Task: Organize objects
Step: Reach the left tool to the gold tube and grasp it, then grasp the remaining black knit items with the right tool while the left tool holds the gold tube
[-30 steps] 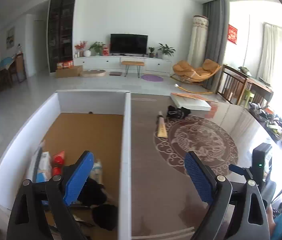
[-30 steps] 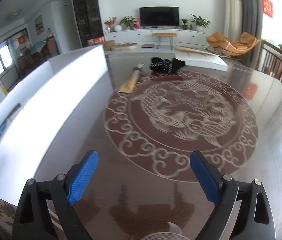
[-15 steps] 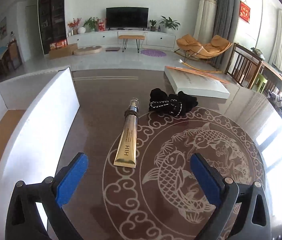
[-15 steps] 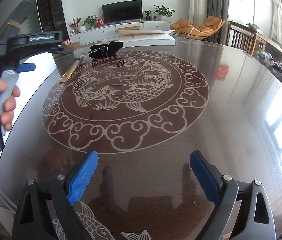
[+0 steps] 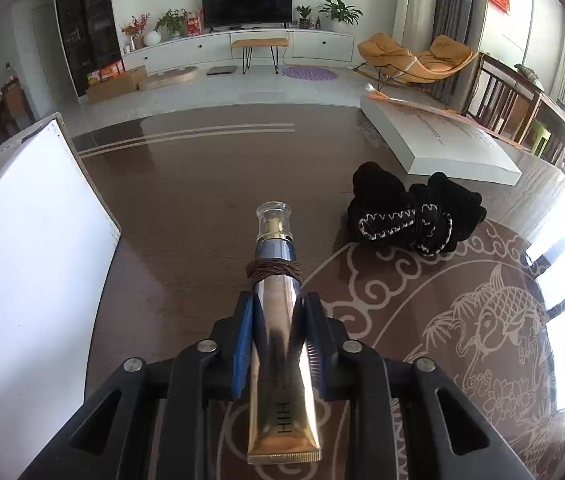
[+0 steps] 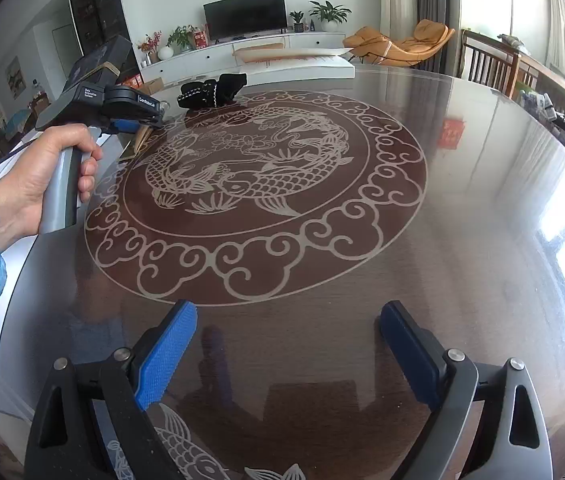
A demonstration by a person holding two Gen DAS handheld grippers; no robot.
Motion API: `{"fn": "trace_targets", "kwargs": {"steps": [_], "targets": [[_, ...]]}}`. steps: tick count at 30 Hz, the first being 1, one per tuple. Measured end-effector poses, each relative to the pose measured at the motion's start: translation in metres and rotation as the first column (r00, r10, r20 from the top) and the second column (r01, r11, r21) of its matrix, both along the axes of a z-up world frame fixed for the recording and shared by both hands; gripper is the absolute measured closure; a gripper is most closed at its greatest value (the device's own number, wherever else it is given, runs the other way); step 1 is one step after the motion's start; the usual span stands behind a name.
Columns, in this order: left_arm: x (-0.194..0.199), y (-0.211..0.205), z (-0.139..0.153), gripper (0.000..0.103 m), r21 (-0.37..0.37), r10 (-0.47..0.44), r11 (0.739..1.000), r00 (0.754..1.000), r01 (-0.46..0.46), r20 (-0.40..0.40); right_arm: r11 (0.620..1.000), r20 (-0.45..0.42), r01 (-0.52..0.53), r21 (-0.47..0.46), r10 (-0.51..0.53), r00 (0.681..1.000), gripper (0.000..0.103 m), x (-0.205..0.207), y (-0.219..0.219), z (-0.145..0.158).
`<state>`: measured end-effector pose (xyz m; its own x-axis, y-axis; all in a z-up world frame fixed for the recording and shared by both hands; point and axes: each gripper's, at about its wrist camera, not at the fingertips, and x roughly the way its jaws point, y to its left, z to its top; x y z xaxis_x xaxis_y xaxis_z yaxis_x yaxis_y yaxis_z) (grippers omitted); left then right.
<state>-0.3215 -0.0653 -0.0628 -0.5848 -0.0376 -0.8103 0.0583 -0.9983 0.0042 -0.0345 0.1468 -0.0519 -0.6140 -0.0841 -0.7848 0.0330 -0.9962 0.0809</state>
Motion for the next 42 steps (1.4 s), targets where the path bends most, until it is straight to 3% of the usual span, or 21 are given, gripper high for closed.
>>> {"fn": "trace_targets", "kwargs": {"steps": [3,7,13,16,21,26,30,32,37,42], "targets": [[0.031,-0.002,-0.001,0.078,0.013,0.026,1.0,0.999,-0.025,-0.021,1.0,0.001,-0.001,0.003,0.001,1.0,0.009,0.0,-0.001,0.0],[0.106,0.0,-0.002,0.078,0.073,0.056,0.996,0.998,-0.053,-0.042,1.0,0.003,-0.002,0.006,0.002,1.0,0.009,0.001,-0.001,0.0],[0.216,0.02,-0.002,0.078,0.052,-0.071,0.996,0.997,0.073,-0.031,1.0,0.007,-0.007,0.014,0.007,1.0,0.008,0.002,-0.002,0.0],[0.242,0.023,-0.001,0.078,0.03,-0.115,0.993,0.993,0.116,-0.036,1.0,0.009,-0.008,0.018,0.008,1.0,0.008,0.001,-0.003,0.0],[0.252,0.016,0.001,0.078,0.055,-0.127,0.99,0.99,0.13,-0.055,0.998,0.029,-0.066,-0.018,0.067,0.997,0.007,-0.012,-0.001,0.003],[0.251,0.015,0.001,0.078,0.057,-0.127,0.99,0.99,0.13,-0.056,0.972,-0.007,-0.22,0.085,0.222,0.975,0.007,-0.098,-0.015,0.037],[0.251,0.016,0.002,0.078,0.048,-0.128,0.99,0.99,0.131,-0.054,0.871,0.036,-0.395,0.292,0.402,0.915,0.009,-0.188,-0.055,0.047],[0.251,0.015,0.002,0.078,0.049,-0.128,0.99,0.99,0.131,-0.054,0.835,0.104,-0.446,0.323,0.438,0.893,0.017,-0.227,-0.072,0.041],[0.252,0.016,0.003,0.078,0.035,-0.129,0.991,0.99,0.131,-0.053,0.836,0.153,-0.473,0.278,0.447,0.881,0.02,-0.289,-0.1,0.036],[0.251,0.018,0.003,0.078,0.027,-0.13,0.991,0.99,0.132,-0.051,0.841,0.148,-0.475,0.258,0.452,0.88,0.02,-0.318,-0.136,0.03]]}}
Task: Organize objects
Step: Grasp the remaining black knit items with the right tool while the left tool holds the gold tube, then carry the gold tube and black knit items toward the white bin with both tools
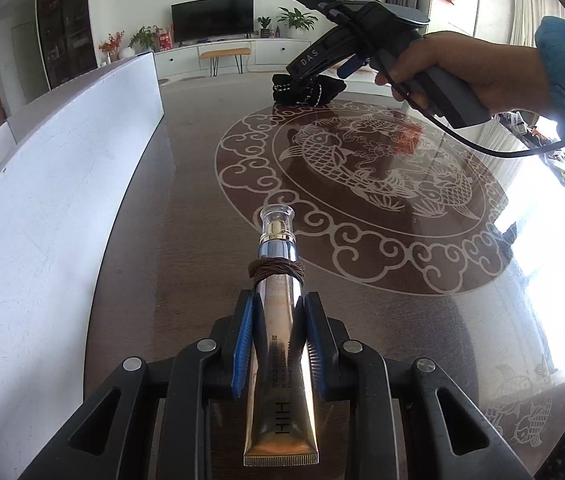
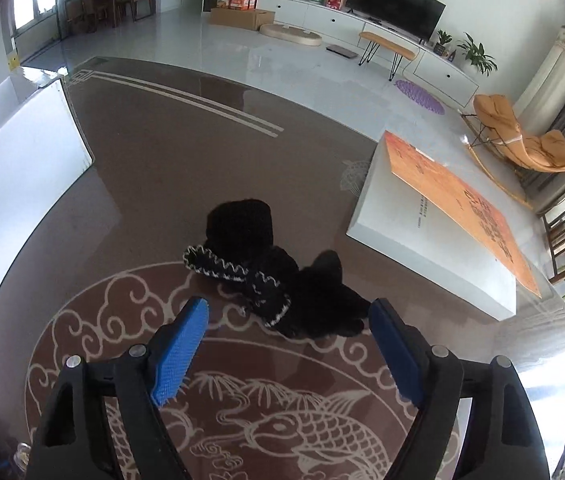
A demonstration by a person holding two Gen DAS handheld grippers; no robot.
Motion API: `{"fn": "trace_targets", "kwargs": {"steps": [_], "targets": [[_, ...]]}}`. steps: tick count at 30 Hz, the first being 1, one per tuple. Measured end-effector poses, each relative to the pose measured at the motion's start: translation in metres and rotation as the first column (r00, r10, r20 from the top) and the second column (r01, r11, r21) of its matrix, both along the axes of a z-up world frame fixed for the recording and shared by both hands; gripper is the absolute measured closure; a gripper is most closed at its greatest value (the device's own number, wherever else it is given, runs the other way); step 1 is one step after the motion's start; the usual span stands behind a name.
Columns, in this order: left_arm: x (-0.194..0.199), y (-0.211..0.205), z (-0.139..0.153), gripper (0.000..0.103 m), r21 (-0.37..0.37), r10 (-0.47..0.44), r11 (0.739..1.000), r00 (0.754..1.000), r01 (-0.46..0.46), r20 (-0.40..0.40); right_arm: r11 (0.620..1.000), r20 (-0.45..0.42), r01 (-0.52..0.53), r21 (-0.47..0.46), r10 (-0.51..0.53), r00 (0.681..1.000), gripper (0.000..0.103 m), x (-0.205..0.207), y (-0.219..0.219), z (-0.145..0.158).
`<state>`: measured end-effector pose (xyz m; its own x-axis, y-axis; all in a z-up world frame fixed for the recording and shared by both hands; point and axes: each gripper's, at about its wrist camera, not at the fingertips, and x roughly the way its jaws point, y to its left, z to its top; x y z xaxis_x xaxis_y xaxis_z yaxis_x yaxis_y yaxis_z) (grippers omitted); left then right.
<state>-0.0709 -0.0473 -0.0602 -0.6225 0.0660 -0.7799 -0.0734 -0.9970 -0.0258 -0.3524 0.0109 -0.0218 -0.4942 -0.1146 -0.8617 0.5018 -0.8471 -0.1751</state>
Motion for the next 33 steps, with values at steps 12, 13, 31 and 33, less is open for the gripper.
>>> {"fn": "trace_targets", "kwargs": {"steps": [12,13,31,33], "targets": [[0.003,0.0,0.001,0.078,-0.008,-0.001,1.0,1.0,0.001,0.0,0.995,0.09,0.097,0.025,-0.099,0.991,0.061,-0.017,0.008,-0.027],[0.003,0.0,0.001,0.078,-0.007,-0.001,1.0,1.0,0.001,0.0,0.995,0.095,0.102,0.019,-0.103,0.99,0.061,-0.01,0.015,-0.028],[0.003,0.0,0.001,0.078,-0.008,0.0,1.0,1.0,0.0,0.0,0.923,-0.001,0.378,-0.076,-0.379,0.925,0.059,0.232,0.137,-0.028],[0.002,0.0,0.001,0.078,-0.009,0.0,1.0,1.0,0.0,0.0,0.907,-0.02,0.41,-0.093,-0.413,0.91,0.059,0.263,0.129,-0.028]]}}
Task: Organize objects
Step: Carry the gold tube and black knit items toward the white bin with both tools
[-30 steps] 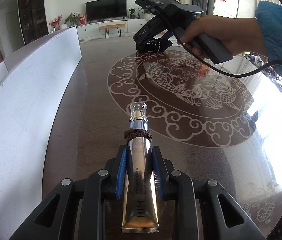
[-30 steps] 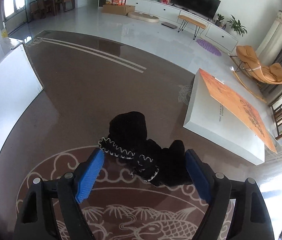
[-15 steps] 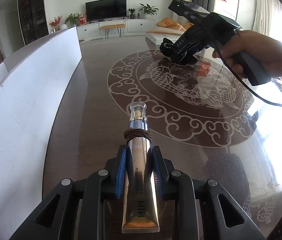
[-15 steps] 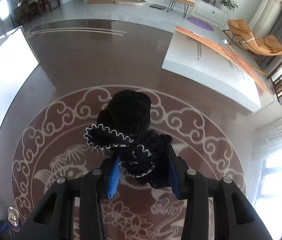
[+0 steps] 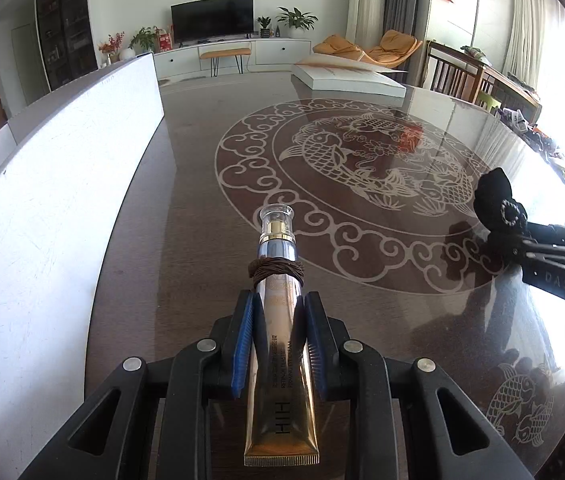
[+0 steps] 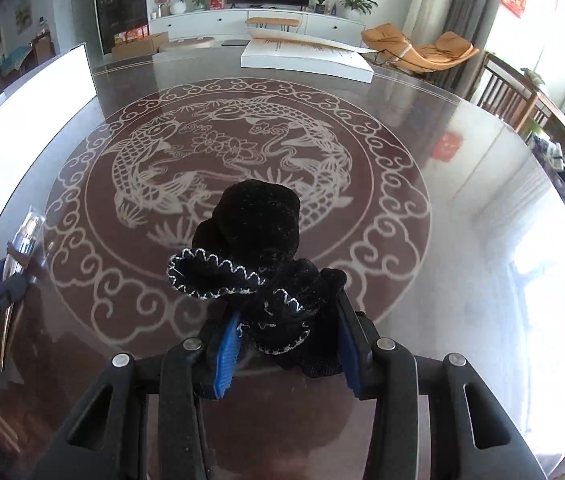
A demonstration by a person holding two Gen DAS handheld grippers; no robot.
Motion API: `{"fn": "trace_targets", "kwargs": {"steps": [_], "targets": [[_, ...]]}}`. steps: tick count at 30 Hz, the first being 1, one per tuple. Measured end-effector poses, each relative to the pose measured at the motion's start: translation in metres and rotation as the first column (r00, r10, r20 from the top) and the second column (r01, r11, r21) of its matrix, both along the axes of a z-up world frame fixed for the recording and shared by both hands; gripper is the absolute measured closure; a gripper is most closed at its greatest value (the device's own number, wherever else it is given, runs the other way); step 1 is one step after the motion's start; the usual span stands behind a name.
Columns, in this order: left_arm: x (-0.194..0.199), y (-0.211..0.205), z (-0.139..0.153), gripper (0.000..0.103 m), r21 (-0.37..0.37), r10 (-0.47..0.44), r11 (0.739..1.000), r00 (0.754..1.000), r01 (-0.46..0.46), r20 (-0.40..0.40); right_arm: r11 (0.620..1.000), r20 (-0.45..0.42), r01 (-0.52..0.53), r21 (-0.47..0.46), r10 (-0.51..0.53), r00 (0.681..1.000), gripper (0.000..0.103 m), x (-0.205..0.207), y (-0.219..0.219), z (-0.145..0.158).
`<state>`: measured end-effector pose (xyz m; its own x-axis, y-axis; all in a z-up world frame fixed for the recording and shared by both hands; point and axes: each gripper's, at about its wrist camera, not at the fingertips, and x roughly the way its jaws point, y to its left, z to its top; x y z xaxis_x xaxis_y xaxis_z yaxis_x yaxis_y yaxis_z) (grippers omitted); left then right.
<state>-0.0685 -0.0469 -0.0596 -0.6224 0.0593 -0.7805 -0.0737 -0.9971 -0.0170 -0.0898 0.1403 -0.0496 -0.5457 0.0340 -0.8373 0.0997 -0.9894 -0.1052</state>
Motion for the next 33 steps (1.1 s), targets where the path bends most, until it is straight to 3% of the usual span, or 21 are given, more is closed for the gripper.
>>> {"fn": "trace_targets", "kwargs": {"steps": [6,8,12,15,18,21,23,25,26,27,29,30,32,33], "targets": [[0.002,0.001,0.001,0.078,-0.007,0.0,1.0,1.0,0.0,0.0,0.995,-0.012,-0.071,-0.066,0.071,0.997,0.056,0.057,-0.041,0.004],[0.002,0.001,0.001,0.078,-0.009,0.0,1.0,1.0,0.0,-0.001,0.986,0.005,-0.107,-0.128,0.108,0.994,0.051,0.059,-0.043,0.008],[0.004,0.0,0.002,0.078,-0.002,-0.001,1.0,1.0,0.001,0.0,0.956,0.034,-0.099,-0.275,0.113,0.993,0.027,0.062,-0.03,0.018],[0.004,-0.009,0.001,0.078,0.069,-0.002,0.998,1.0,0.002,0.003,0.94,0.024,-0.066,-0.335,0.078,0.997,0.02,0.067,-0.008,0.029],[0.016,-0.017,0.002,0.078,0.099,-0.014,0.995,1.0,0.012,0.014,0.948,0.037,-0.086,-0.307,0.102,0.994,0.02,0.072,0.004,0.032],[0.025,-0.019,0.003,0.078,0.083,-0.034,0.996,0.999,0.031,0.032,0.946,0.031,-0.203,-0.253,0.218,0.976,0.02,0.079,-0.006,0.034],[0.028,-0.022,0.004,0.076,0.101,-0.043,0.994,0.998,0.038,0.049,0.939,0.021,-0.299,-0.171,0.307,0.952,0.02,0.079,-0.022,0.037],[0.029,-0.024,0.005,0.06,0.112,-0.053,0.993,0.997,0.045,0.063,0.919,0.002,-0.385,-0.081,0.386,0.922,0.019,0.077,-0.042,0.039],[0.029,-0.024,0.005,0.04,0.104,-0.053,0.993,0.996,0.046,0.067,0.904,0.005,-0.423,-0.052,0.424,0.906,0.018,0.072,-0.05,0.037],[0.031,-0.022,0.007,0.03,0.09,-0.05,0.995,0.997,0.045,0.061,0.888,0.022,-0.459,-0.035,0.46,0.888,0.017,0.068,-0.059,0.034],[0.032,-0.017,0.01,0.03,0.051,-0.056,0.997,0.997,0.054,0.043,0.859,0.061,-0.511,-0.011,0.511,0.857,0.018,0.057,-0.074,0.026],[0.03,-0.013,0.01,0.03,0.031,-0.061,0.998,0.997,0.059,0.042,0.849,0.078,-0.528,-0.001,0.526,0.847,0.018,0.052,-0.08,0.021],[0.023,-0.005,0.009,0.03,-0.007,-0.067,0.998,0.997,0.067,0.046,0.846,0.119,-0.533,-0.027,0.532,0.838,0.05,0.044,-0.084,0.01],[0.018,-0.001,0.006,0.042,-0.019,-0.072,0.997,0.996,0.073,0.06,0.86,0.151,-0.508,-0.046,0.509,0.847,0.07,0.04,-0.082,0.005]]}}
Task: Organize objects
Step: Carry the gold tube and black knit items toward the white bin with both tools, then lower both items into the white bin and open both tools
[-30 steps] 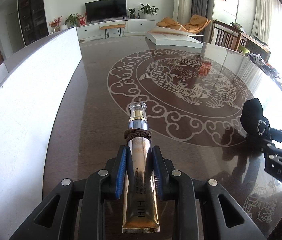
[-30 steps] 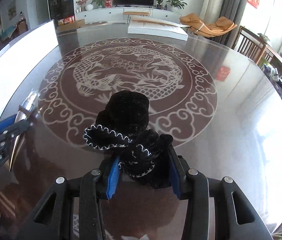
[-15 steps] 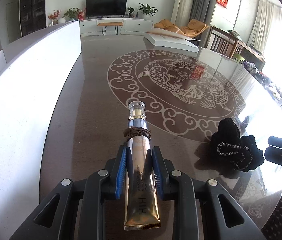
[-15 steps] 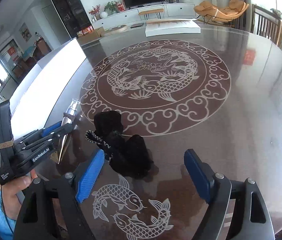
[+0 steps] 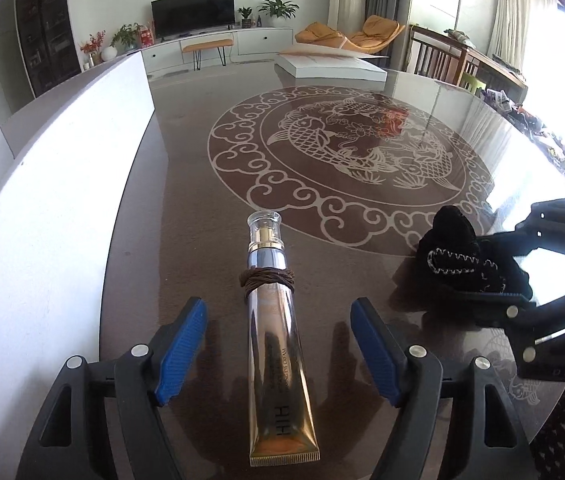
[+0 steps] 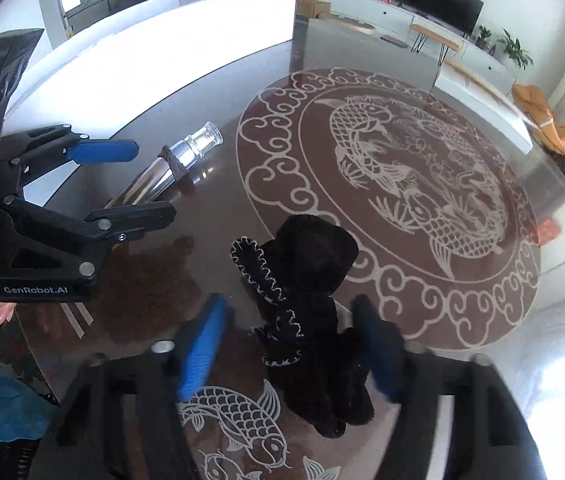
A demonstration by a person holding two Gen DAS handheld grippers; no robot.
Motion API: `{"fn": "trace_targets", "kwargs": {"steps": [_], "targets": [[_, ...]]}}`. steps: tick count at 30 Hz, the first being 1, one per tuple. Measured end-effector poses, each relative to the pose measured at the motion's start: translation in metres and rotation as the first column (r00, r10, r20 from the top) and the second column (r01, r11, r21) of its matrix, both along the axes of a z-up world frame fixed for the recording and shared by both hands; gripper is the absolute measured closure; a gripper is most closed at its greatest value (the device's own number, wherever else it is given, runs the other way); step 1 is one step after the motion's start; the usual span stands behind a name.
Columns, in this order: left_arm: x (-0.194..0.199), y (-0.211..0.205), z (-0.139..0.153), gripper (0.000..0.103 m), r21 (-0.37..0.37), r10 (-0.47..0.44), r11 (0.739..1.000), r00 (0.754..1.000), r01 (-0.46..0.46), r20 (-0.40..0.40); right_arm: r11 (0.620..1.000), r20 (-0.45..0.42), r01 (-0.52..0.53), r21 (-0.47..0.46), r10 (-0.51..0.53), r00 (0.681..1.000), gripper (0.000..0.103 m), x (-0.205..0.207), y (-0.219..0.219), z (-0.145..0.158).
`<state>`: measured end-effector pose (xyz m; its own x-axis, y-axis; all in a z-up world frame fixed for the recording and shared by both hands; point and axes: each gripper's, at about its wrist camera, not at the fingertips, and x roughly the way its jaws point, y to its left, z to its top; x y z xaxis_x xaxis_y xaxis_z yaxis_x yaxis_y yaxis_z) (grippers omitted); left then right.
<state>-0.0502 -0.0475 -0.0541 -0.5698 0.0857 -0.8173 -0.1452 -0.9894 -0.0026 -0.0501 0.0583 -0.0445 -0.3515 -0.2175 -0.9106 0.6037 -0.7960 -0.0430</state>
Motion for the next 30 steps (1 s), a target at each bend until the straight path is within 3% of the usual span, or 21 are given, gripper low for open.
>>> {"fn": "trace_targets", "kwargs": {"steps": [1,2,5,10,14,17,20,24,27,29,30], "targets": [[-0.003,0.003,-0.002,0.057,-0.003,-0.003,1.0,1.0,0.003,0.009,0.999,0.028,0.041,-0.023,-0.04,0.999,0.07,-0.002,0.005,-0.001],[-0.004,0.005,0.0,0.08,-0.013,0.005,1.0,1.0,-0.006,-0.021,0.995,0.043,0.082,-0.058,-0.079,0.996,0.07,-0.003,0.011,0.003],[0.001,0.003,0.012,0.078,0.072,0.01,0.997,1.0,-0.008,-0.023,0.972,0.087,0.185,-0.146,-0.173,0.981,0.07,0.007,0.029,0.018],[0.039,-0.011,0.069,0.078,0.198,0.022,0.98,0.993,0.002,-0.119,0.928,0.134,0.265,-0.263,-0.237,0.962,0.07,0.022,0.035,0.056],[0.073,-0.049,0.135,0.078,0.272,0.068,0.962,0.978,-0.012,-0.199,0.905,0.108,0.211,-0.368,-0.184,0.977,0.07,0.03,0.002,0.104],[0.096,-0.094,0.177,0.078,0.257,0.147,0.963,0.953,-0.077,-0.265,0.876,0.076,0.132,-0.464,-0.109,0.991,0.07,0.032,-0.041,0.14],[0.11,-0.143,0.202,0.078,0.235,0.236,0.957,0.931,-0.172,-0.279,0.855,0.038,0.04,-0.516,-0.024,0.999,0.07,0.037,-0.09,0.168],[0.117,-0.195,0.206,0.078,0.175,0.317,0.944,0.916,-0.28,-0.246,0.845,0.041,-0.037,-0.534,0.07,0.997,0.07,0.04,-0.15,0.181],[0.107,-0.22,0.185,0.078,0.115,0.338,0.94,0.926,-0.322,-0.168,0.849,0.076,-0.057,-0.525,0.113,0.991,0.069,0.036,-0.19,0.174],[0.094,-0.234,0.162,0.077,0.084,0.371,0.928,0.922,-0.364,-0.107,0.855,0.111,-0.049,-0.517,0.124,0.986,0.063,0.031,-0.215,0.163],[0.087,-0.241,0.15,0.072,0.068,0.39,0.92,0.918,-0.386,-0.071,0.859,0.135,-0.048,-0.509,0.134,0.982,0.052,0.027,-0.226,0.153]]}}
